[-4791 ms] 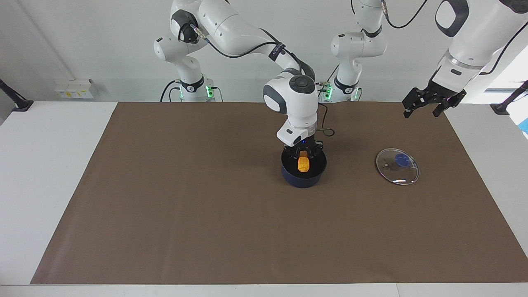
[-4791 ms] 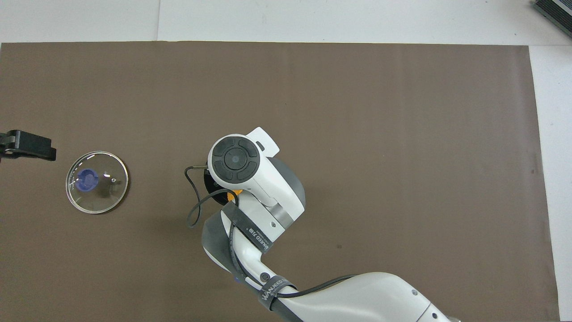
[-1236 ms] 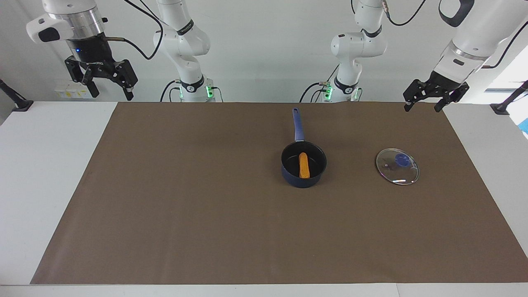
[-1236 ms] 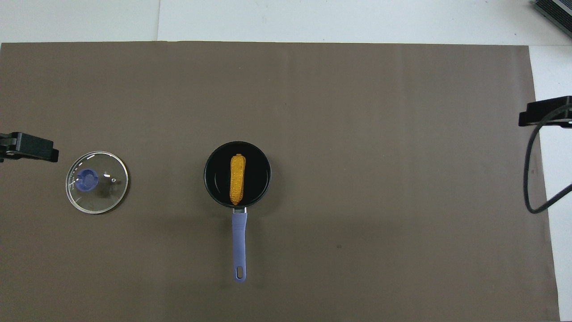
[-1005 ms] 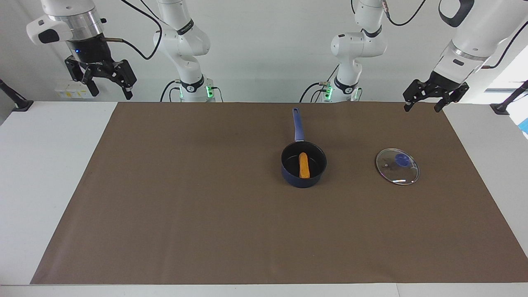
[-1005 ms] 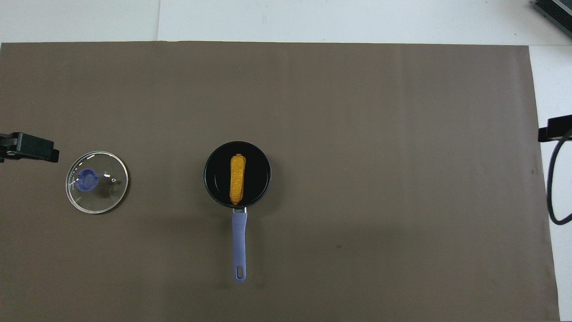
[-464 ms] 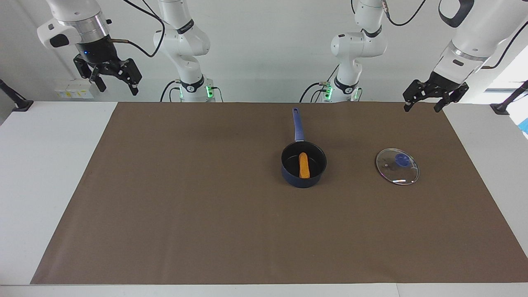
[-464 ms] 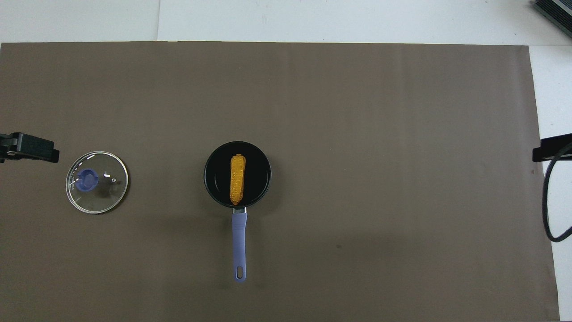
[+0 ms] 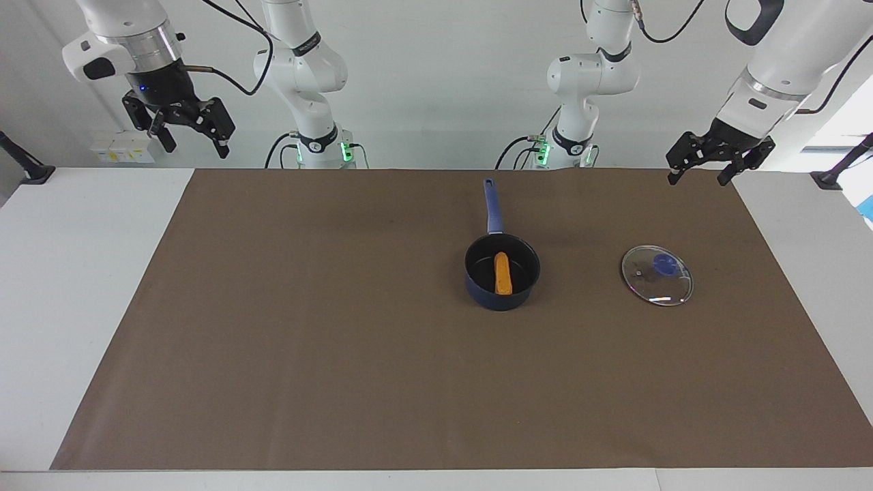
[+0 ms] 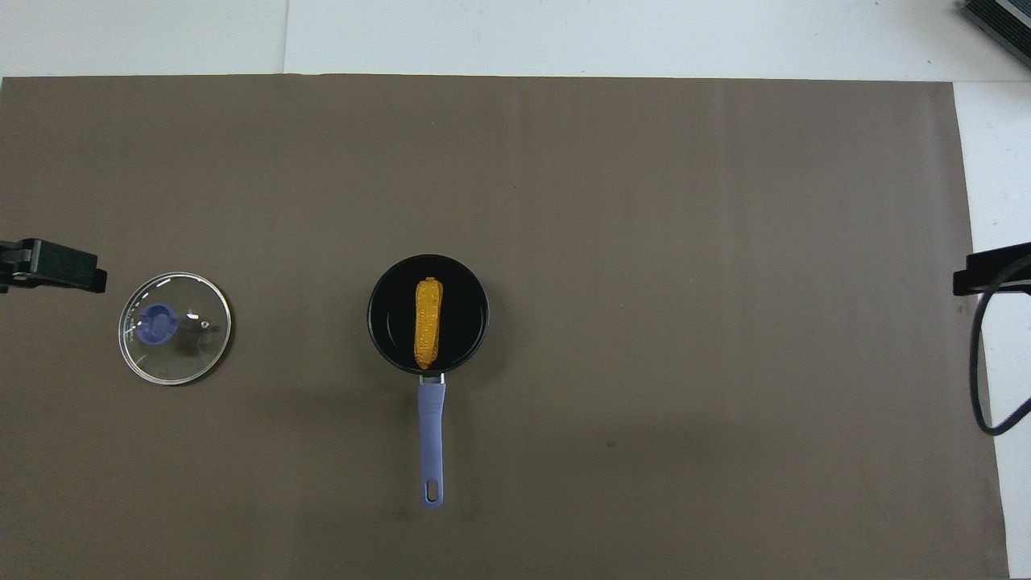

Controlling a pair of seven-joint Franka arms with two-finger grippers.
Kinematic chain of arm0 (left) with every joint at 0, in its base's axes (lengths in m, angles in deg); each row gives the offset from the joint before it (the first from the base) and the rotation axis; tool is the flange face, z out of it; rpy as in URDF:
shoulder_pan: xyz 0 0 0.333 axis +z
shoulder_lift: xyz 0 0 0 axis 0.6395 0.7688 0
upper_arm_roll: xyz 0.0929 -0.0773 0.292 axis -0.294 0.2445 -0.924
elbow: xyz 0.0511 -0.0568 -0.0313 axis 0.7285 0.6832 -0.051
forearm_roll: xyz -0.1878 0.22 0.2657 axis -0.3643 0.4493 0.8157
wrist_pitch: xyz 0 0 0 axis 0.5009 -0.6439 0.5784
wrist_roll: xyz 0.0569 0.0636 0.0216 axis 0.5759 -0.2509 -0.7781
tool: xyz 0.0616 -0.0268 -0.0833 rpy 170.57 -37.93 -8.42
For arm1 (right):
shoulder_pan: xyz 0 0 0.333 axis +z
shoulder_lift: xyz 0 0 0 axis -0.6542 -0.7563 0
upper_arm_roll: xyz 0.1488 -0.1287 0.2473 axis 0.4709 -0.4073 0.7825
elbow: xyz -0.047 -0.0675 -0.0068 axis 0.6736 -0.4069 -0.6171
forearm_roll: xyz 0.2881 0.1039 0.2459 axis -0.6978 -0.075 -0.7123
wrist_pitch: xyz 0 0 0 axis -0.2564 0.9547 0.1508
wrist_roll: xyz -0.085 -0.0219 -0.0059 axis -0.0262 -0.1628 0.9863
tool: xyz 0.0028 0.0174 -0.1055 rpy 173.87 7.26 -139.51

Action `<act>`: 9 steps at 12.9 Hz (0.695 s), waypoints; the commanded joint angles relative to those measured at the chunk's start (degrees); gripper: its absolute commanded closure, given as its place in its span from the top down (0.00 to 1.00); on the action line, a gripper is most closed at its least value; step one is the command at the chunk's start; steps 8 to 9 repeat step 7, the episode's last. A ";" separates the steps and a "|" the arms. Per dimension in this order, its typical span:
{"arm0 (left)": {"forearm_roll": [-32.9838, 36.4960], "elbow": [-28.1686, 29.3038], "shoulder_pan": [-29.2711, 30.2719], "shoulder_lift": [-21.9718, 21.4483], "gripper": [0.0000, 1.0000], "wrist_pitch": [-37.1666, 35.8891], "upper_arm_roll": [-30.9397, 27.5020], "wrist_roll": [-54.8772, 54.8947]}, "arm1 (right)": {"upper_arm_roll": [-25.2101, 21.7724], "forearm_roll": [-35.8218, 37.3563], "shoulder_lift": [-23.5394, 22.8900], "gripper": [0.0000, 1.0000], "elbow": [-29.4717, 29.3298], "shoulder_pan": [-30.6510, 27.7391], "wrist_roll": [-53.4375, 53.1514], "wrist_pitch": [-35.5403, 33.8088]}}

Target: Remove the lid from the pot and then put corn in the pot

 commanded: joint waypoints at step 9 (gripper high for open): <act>-0.38 0.50 -0.30 -0.63 1.00 -0.53 -0.43 1.01 | 0.81 -0.37 1.11 1.00 1.11 -0.09 1.25 0.03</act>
